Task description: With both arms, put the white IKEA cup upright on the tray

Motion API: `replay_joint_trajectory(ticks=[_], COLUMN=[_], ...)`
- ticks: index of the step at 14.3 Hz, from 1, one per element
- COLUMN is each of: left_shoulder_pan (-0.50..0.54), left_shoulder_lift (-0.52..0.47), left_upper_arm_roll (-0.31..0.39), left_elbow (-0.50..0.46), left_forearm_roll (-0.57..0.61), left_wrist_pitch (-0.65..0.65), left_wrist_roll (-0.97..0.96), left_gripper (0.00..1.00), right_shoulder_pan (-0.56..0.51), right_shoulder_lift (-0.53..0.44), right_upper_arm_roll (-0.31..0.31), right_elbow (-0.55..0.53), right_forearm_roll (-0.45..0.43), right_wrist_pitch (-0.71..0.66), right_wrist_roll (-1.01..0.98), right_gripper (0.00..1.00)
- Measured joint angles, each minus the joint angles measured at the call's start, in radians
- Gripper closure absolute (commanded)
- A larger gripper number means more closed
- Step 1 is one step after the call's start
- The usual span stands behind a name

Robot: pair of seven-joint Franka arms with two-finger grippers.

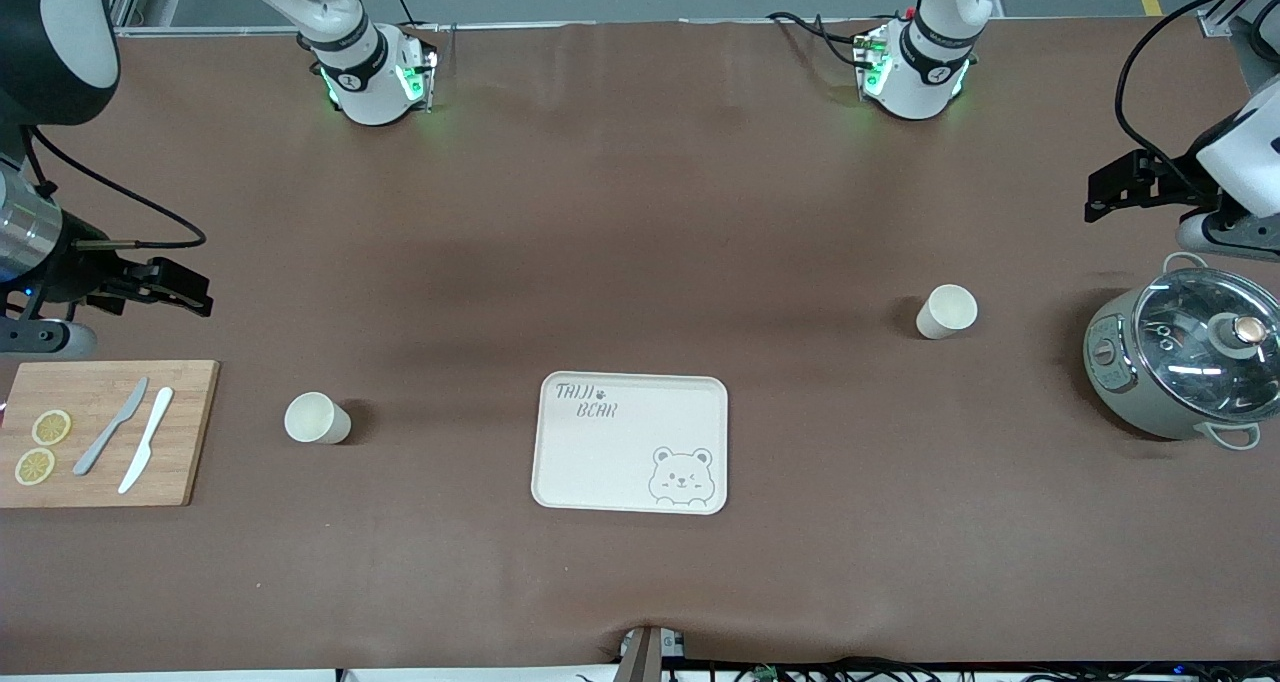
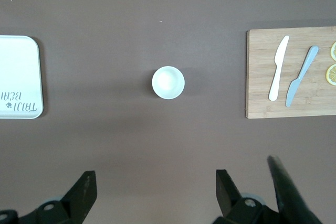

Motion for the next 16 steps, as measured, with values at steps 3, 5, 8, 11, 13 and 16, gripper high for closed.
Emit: replay_joint_trajectory(ticks=[3,5,8,11,13,16], left_shoulder_pan=[0.0,0.0,0.002,0.008,0.012,0.014], left_shoulder_lift=[0.001,0.002,0.003,-0.027,-0.075,-0.123], left_upper_arm_roll=[0.001,0.001,0.001,0.007,0.009,0.01], left_elbow=[0.0,-0.001,-0.033,-0.218,-0.432,-0.682], left_forearm_roll=[0.006,0.008,0.009,0.009,0.009,0.009], left_wrist_pitch=[0.0,0.0,0.018,0.226,0.439,0.684], left_wrist_roll=[0.0,0.0,0.005,0.011,0.013,0.014], left_gripper=[0.0,0.0,0.0,0.0,0.0,0.0], right_shoulder_pan=[0.0,0.0,-0.003,-0.026,-0.038,-0.047], right_shoulder_lift=[0.0,0.0,0.0,0.0,0.005,0.053], right_upper_arm_roll=[0.0,0.0,-0.001,-0.003,-0.003,-0.004], right_elbow=[-0.002,-0.002,-0.002,-0.002,-0.003,-0.01], right_forearm_roll=[0.0,0.0,0.0,0.0,0.001,0.001], right_wrist_pitch=[0.0,0.0,0.007,0.01,0.01,0.043], right_wrist_roll=[0.0,0.0,0.0,0.0,0.0,0.0], right_gripper=[0.0,0.0,0.0,0.0,0.0,0.0])
